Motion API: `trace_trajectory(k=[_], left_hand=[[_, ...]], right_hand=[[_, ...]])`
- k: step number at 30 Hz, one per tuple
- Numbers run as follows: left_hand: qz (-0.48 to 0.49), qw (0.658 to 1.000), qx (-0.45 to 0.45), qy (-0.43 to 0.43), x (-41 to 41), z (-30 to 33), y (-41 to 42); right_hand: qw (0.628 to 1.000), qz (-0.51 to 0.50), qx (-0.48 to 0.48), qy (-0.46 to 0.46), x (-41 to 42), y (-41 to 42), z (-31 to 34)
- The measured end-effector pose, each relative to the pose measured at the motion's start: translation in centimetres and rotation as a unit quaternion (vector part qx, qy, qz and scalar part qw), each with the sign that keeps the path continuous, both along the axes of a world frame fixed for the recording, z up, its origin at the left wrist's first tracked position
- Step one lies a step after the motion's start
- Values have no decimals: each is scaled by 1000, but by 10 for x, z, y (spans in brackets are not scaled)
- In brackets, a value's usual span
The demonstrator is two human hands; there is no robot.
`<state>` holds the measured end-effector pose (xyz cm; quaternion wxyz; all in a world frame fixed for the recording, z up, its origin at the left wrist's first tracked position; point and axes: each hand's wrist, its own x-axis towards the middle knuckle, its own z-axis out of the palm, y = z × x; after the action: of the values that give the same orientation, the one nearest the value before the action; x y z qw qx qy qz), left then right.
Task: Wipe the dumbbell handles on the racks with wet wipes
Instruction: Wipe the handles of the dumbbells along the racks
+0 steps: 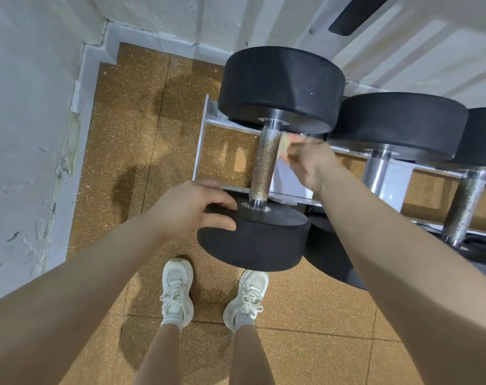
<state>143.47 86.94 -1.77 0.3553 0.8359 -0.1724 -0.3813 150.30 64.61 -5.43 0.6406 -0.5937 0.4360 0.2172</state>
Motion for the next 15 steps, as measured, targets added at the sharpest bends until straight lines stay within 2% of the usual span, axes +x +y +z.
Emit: trace_trajectory(k=[2, 6, 8, 10, 12, 13, 15], left_hand=[[8, 1000, -8, -4, -1, -3, 1], [5, 1000, -20, -7, -1, -6, 2], [7, 1000, -21, 1, 0, -5, 1], [5, 1000, -25, 3, 1, -3, 0], [2, 1000, -23, -2, 1, -3, 0], [4, 1000, -21, -4, 0, -2, 0], [7, 1000, -19, -6, -1, -2, 1]], right_hand=[[997, -68, 43, -15, 9, 5, -2], [996, -58, 64, -3, -5, 8, -1], [998, 52, 22, 41, -22, 5, 2], [967, 237, -27, 91, -44, 2, 10], [946, 302, -51, 108, -55, 4, 17], [950, 284, -71, 104, -53, 6, 19], [983, 148, -81, 72, -39, 7, 18]])
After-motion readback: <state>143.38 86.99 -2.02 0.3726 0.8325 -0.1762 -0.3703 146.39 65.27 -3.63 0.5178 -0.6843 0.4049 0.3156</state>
